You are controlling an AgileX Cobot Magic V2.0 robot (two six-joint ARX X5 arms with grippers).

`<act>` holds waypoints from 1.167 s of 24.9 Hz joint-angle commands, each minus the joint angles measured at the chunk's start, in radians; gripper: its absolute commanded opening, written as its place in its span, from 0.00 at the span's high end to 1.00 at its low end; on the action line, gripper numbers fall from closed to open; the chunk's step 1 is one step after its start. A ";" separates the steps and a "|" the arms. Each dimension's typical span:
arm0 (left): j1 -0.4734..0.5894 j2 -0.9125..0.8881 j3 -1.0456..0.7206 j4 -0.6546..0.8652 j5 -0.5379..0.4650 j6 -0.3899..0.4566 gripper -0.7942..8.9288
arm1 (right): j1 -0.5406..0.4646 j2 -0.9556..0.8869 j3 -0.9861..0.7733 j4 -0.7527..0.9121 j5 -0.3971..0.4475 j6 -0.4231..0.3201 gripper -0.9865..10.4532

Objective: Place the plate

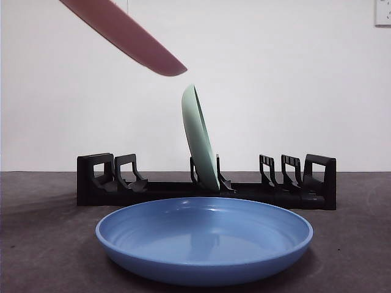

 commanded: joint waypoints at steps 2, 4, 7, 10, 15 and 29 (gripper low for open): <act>-0.025 -0.069 -0.177 0.042 0.077 0.006 0.90 | 0.001 0.006 0.008 0.012 0.001 -0.010 0.55; -0.028 -0.110 -0.277 0.092 0.113 0.006 0.90 | 0.001 0.007 0.008 0.011 0.000 -0.011 0.55; -0.033 -0.160 -0.424 0.183 0.176 0.004 0.90 | 0.001 0.006 0.008 0.011 0.001 -0.010 0.55; -0.033 -0.191 -0.554 0.286 0.243 -0.008 0.90 | 0.001 0.006 0.008 0.011 0.000 -0.009 0.55; -0.033 -0.194 -0.739 0.504 0.339 -0.032 0.90 | 0.001 0.007 0.008 0.010 0.000 -0.006 0.55; -0.032 -0.103 -0.950 1.012 0.393 -0.187 0.90 | 0.001 0.007 0.008 0.007 0.001 0.007 0.55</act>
